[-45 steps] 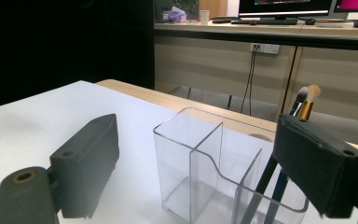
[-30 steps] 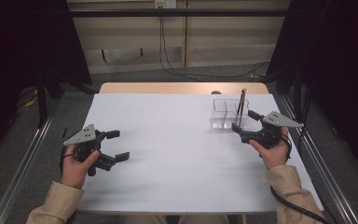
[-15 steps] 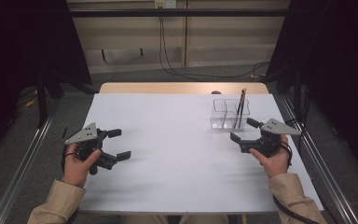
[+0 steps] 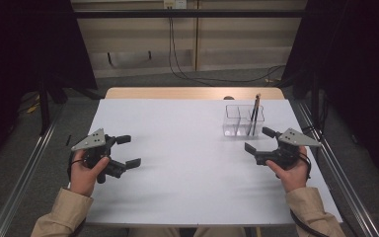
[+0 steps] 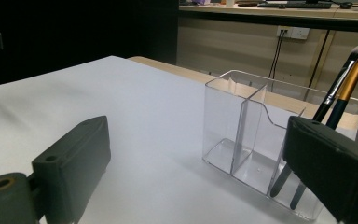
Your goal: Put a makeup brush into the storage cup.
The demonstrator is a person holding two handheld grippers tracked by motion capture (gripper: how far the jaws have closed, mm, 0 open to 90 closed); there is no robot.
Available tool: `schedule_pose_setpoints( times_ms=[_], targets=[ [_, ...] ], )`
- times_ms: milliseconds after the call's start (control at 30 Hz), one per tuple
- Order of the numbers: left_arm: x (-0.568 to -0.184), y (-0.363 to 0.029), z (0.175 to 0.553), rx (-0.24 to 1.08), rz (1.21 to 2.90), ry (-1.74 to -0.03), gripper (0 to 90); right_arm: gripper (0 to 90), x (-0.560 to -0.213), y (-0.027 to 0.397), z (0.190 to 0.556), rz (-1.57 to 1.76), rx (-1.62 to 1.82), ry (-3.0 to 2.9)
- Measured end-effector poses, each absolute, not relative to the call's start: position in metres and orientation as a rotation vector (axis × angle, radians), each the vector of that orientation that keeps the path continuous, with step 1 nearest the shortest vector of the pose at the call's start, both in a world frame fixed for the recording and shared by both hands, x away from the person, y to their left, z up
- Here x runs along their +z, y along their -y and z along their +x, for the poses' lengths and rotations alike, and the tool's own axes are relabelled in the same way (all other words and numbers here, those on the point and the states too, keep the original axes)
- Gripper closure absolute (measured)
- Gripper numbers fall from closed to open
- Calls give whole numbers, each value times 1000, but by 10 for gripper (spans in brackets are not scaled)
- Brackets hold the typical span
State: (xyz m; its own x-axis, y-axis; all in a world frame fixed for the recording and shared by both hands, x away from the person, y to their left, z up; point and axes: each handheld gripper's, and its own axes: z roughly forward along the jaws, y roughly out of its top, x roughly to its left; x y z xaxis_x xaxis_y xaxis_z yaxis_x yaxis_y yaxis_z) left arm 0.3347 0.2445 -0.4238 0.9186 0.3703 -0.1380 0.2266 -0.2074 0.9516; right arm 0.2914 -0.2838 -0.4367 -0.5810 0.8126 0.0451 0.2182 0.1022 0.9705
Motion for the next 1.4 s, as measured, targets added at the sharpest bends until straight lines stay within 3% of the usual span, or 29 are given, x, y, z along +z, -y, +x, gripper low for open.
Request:
schedule_pose_setpoints(
  times_ms=[1400],
  targets=[
    [-423,-248,333,156,1799,-441,10,66,-440,286,261,998,1497,-1913]
  ],
)
